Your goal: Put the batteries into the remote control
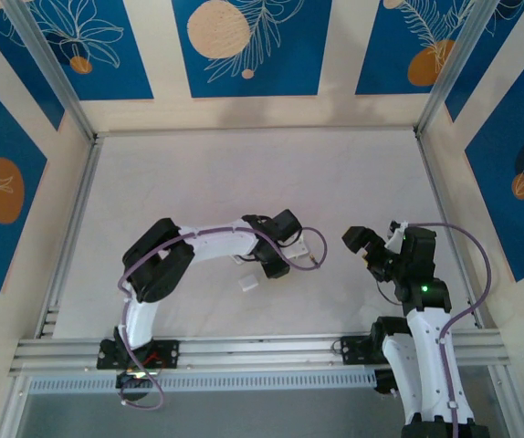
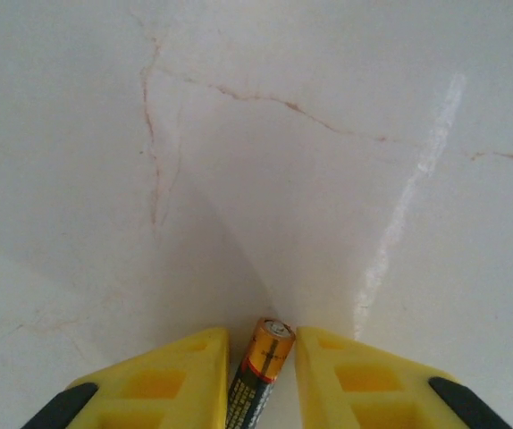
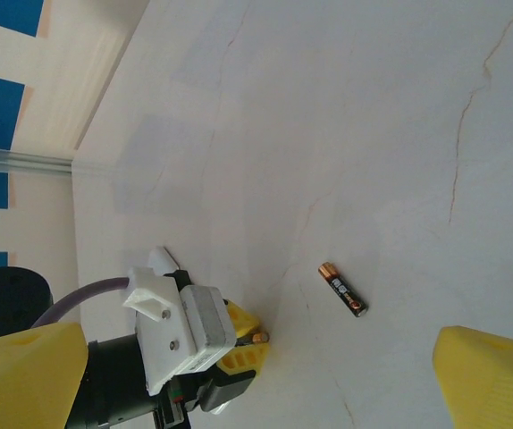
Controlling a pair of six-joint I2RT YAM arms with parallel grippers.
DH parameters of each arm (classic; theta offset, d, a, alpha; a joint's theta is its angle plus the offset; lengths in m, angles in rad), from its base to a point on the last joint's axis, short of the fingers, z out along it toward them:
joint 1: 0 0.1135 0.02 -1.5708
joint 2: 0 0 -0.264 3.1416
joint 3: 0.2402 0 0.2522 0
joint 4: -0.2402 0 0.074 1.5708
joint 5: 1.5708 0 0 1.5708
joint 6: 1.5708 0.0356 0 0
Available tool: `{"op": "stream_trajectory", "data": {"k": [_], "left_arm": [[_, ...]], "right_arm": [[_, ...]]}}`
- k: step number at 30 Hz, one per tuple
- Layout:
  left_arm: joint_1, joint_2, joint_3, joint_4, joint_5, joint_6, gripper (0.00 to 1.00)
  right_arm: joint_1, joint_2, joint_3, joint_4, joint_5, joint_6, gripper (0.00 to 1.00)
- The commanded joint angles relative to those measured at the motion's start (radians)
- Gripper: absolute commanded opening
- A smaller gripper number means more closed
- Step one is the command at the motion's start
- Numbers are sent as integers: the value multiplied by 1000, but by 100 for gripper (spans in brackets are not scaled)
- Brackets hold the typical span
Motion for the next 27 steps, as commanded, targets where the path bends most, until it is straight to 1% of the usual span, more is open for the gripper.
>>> {"op": "stream_trajectory", "data": {"k": [1,7,10,12,18,22,23,24,27], "left_arm": [[-9,9,5,-27,19,-13,19],[-11,-18,-16,-37,8,-44,18],[-11,-35,-26,-40,8,-60,20],[-11,-45,-36,-43,10,-72,24],[-17,-63,-49,-64,23,-85,24],[-18,-50,-38,-64,21,-85,20],[-18,-46,-34,-67,27,-85,14],[-18,-41,-27,-70,30,-86,12],[-21,-25,-15,-83,35,-85,13]], "right_arm": [[-6,-4,-9,-17,-33,4,99],[-4,-4,-19,-3,-44,5,99],[-3,-4,-23,2,-50,4,99],[-1,-5,-25,5,-54,2,99],[1,-3,-35,13,-63,5,99],[2,-4,-43,19,-66,9,99],[2,-2,-43,19,-68,9,99],[4,-4,-43,17,-70,8,99],[4,-5,-44,9,-71,3,99]]}}
